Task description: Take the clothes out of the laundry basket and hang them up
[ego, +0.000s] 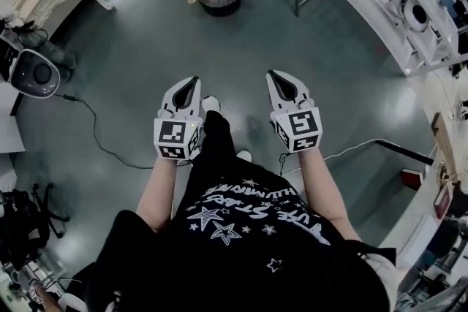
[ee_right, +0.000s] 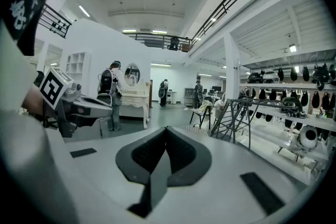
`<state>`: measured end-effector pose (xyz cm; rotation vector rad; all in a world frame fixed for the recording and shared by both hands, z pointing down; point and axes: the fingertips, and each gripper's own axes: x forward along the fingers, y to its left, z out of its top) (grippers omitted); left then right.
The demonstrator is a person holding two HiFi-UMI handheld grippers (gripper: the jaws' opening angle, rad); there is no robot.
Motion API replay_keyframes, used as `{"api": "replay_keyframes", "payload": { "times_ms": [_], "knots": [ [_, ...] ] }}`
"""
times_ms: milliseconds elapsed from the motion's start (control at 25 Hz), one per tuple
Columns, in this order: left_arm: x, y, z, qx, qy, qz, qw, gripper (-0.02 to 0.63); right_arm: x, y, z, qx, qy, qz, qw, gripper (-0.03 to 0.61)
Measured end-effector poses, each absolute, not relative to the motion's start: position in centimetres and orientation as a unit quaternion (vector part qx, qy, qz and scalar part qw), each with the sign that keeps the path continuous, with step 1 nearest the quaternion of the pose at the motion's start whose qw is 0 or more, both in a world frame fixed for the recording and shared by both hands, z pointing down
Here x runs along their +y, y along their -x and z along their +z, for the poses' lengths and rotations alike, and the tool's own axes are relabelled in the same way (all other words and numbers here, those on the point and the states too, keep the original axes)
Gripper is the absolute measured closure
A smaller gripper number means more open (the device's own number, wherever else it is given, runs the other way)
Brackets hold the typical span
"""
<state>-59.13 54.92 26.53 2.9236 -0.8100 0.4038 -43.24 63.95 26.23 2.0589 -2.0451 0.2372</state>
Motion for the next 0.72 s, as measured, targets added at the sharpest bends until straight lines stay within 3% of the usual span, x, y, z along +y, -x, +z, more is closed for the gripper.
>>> {"api": "replay_keyframes", "payload": {
  "times_ms": [720],
  "knots": [
    [49.8,55.6,27.0,-0.272,-0.949,0.146,0.057,0.595,59.7,39.4,25.3,-0.696,-0.710,0.081,0.067,0.569]
  ]
}}
